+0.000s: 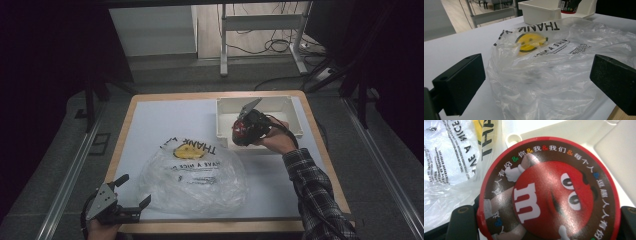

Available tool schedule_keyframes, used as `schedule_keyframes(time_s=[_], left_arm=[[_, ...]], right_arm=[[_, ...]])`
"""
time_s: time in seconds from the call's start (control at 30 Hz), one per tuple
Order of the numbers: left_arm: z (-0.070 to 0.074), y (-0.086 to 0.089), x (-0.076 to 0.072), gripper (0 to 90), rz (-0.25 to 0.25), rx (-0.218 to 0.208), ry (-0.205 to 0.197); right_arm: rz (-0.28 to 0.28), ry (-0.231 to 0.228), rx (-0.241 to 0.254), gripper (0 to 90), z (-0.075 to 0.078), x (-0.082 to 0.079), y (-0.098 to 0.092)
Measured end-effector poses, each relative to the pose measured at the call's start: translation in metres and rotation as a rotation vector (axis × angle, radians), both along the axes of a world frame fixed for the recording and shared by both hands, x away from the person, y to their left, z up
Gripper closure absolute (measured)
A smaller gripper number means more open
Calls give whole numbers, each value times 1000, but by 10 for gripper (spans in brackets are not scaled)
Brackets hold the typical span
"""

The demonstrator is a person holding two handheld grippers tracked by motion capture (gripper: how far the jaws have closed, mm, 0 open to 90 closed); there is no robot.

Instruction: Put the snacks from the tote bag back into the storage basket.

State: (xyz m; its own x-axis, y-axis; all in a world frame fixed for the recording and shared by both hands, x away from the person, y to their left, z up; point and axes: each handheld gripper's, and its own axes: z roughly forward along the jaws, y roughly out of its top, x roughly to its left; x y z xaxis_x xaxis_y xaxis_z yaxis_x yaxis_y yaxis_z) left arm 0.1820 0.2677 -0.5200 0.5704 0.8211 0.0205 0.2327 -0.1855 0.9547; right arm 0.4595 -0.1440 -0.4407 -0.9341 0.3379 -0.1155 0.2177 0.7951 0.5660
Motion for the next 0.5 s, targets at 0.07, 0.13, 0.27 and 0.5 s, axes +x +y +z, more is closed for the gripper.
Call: schedule_keyframes(time_s=[0.07,0.13,0.27,0.5], left_arm=[[0,0,0,0,0,-1,0],[0,0,0,0,-1,-2,0],[0,0,0,0,-2,-3,1],[0,0,0,0,-1,-4,1]], right_arm=[[2,2,1,256,0,1,1],[7,2,0,256,-1,5,3],[14,0,-4,256,-4,10,6],[19,0,-12,256,-9,20,11]])
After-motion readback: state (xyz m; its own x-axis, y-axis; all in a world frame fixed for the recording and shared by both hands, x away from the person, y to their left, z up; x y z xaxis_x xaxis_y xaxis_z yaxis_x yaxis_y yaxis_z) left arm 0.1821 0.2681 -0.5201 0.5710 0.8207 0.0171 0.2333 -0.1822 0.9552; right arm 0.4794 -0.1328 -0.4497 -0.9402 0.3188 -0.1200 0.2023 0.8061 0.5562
